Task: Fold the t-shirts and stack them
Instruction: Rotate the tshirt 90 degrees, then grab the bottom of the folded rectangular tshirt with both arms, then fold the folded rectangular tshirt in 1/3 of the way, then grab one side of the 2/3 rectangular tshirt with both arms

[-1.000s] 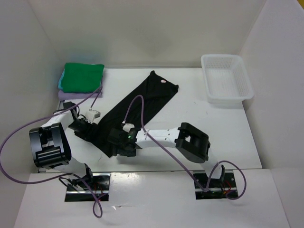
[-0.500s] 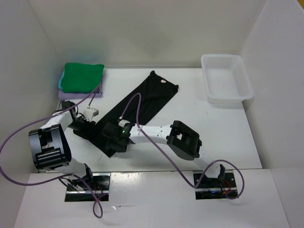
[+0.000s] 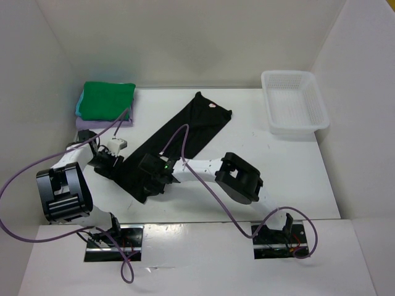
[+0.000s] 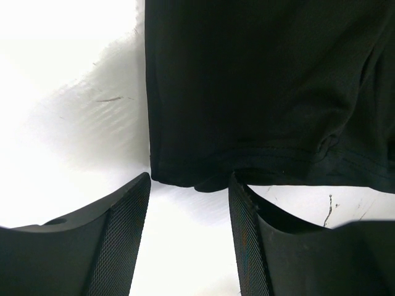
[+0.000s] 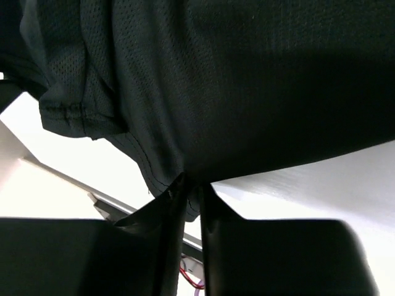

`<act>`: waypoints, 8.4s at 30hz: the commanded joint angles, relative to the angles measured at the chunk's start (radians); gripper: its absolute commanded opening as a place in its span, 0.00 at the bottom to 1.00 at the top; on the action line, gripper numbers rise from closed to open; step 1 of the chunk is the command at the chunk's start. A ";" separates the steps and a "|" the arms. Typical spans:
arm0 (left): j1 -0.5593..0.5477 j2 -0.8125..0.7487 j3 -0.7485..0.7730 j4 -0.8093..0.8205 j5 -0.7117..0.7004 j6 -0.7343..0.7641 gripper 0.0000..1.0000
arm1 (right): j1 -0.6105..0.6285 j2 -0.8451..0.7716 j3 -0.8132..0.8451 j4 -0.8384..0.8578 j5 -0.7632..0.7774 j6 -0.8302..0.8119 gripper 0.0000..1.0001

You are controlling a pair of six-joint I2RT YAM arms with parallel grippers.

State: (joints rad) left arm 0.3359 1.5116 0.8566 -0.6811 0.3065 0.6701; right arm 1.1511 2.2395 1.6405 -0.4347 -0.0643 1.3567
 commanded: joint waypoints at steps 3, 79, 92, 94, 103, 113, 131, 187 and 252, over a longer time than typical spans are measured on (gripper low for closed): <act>0.006 -0.034 0.033 -0.021 0.048 0.009 0.61 | -0.001 0.066 -0.041 -0.009 -0.003 -0.001 0.04; -1.387 -0.171 -0.183 -0.123 0.063 1.077 0.60 | -0.235 -1.038 -1.064 -0.062 -0.126 -0.263 0.73; -1.420 -0.140 -0.157 -0.012 0.101 0.975 0.13 | -0.206 -0.962 -1.027 -0.012 -0.198 -0.275 0.73; -1.420 -0.140 -0.157 -0.002 0.102 0.950 0.09 | -0.194 -0.939 -1.027 -0.001 -0.213 -0.275 0.72; -1.420 -0.149 -0.166 0.038 0.083 0.855 0.06 | -0.099 -0.807 -0.995 0.068 -0.236 -0.228 0.46; -1.367 -0.180 -0.133 0.074 0.063 0.657 0.00 | -0.099 -0.880 -0.963 -0.030 -0.172 -0.209 0.00; -0.904 -0.113 0.148 0.142 0.230 0.367 0.00 | -0.510 -0.897 -0.736 -0.179 -0.273 -0.567 0.00; -0.735 0.247 0.423 0.393 -0.128 0.303 0.78 | -0.817 -0.564 -0.471 -0.154 -0.224 -0.912 0.61; -1.001 0.111 0.121 0.063 -0.079 0.335 0.00 | -0.601 -0.649 -0.757 -0.091 -0.249 -0.587 0.00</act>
State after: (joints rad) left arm -0.6243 1.6802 0.9886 -0.4889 0.1661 1.0954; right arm 0.5133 1.6936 0.9020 -0.4454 -0.3656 0.7872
